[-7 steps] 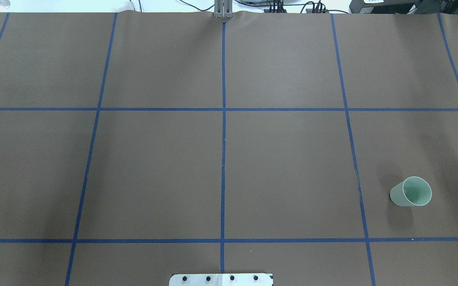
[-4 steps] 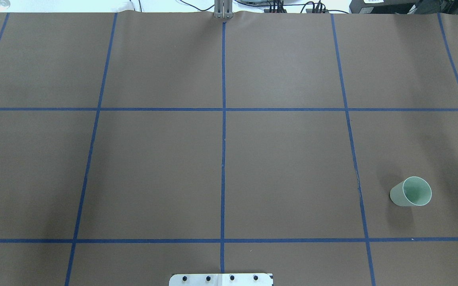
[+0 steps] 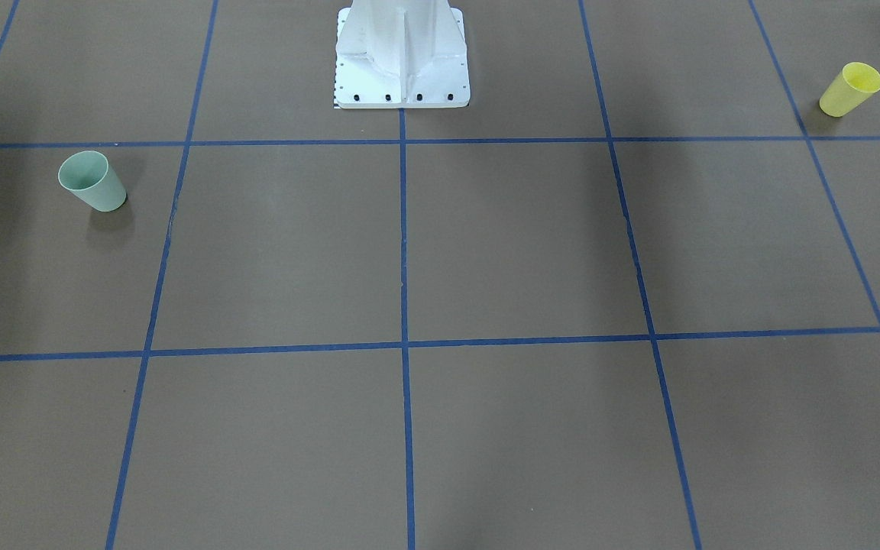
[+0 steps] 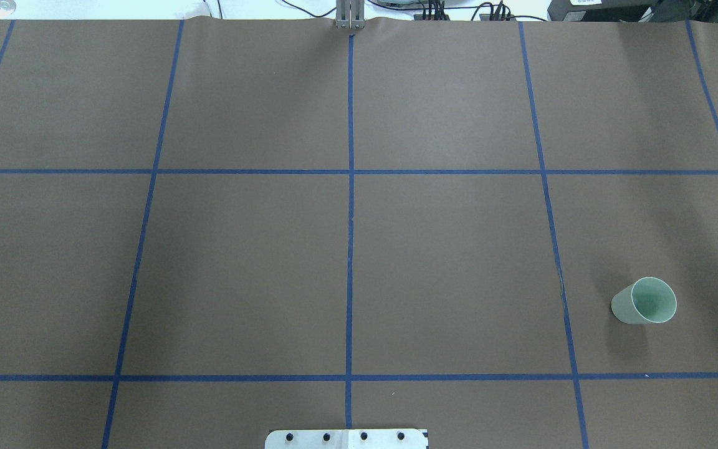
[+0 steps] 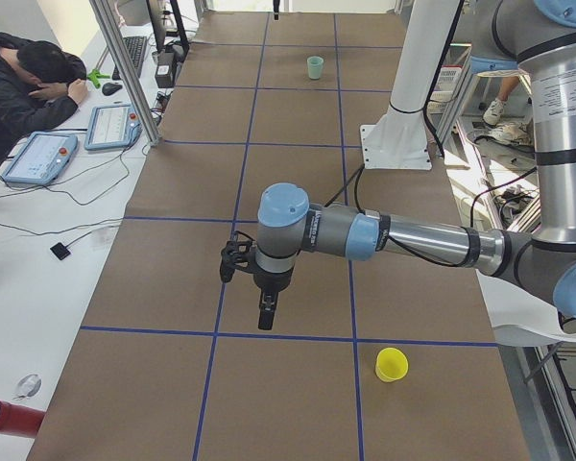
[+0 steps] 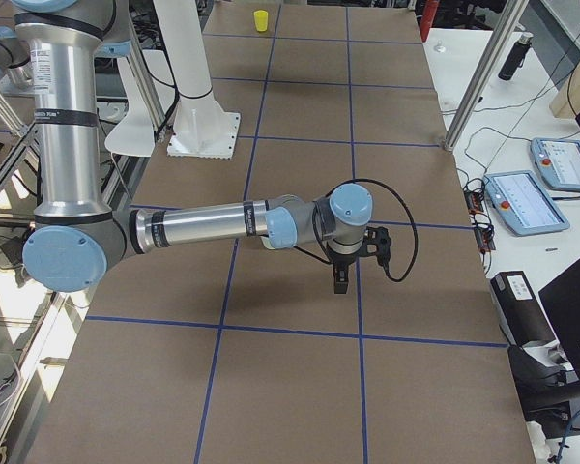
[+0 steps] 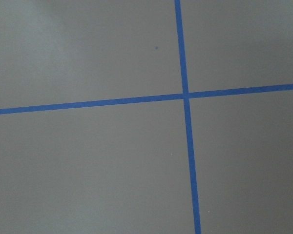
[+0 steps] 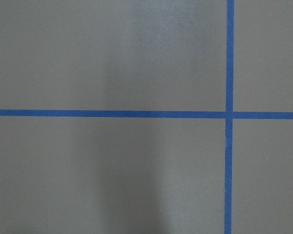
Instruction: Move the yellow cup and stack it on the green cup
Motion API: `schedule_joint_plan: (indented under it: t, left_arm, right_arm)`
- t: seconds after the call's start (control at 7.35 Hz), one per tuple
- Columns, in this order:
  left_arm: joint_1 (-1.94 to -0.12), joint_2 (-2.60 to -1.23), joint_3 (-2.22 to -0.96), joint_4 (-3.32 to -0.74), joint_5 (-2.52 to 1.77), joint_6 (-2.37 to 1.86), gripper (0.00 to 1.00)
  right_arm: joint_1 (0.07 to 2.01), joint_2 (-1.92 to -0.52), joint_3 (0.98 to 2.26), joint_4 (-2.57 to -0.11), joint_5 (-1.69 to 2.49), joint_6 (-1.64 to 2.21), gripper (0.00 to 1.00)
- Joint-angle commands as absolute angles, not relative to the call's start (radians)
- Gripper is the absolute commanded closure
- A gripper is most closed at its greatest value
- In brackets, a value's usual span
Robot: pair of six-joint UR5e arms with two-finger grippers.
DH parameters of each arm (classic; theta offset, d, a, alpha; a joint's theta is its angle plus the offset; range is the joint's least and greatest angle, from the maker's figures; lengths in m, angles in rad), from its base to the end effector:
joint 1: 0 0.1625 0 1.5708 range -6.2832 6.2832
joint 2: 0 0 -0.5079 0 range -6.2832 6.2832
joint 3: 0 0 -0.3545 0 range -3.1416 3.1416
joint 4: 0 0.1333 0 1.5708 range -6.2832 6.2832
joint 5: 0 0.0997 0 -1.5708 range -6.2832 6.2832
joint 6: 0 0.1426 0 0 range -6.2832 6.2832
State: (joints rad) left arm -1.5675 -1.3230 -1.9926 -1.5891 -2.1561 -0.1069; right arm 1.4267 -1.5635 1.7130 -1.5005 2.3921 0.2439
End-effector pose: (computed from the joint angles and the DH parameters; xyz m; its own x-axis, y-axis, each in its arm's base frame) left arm -0.0534 -0.3453 0.6911 0.8288 0.0030 -0.5596 0.0857 0.9875 0.1322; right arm -0.0393 -0.4720 0.6907 0.6659 -0.0150 0.7459 -0.0213 0.9990 0.0391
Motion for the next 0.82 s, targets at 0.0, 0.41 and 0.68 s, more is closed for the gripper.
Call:
schedule_joint_plan:
  t: [0.0,0.41,0.68]
  left_arm:
    - [-1.537,-1.157,-2.179,-1.565,-2.090,-0.159,0.00]
    - [-1.331,-1.132,-2.449,-1.225,-1.927,-0.462,0.00]
    - [-1.046,-1.129,-2.464,-1.183,-1.806,-0.974,0.00]
  right_arm:
    - [1.425,-1.557,1.718,-1.528,2.396,0.244,0.00]
    - [1.425,-1.555,1.718,-1.532,2.399,0.245,0.00]
    - [1.425,-1.555,1.720,-1.532,2.401,0.245,0.00]
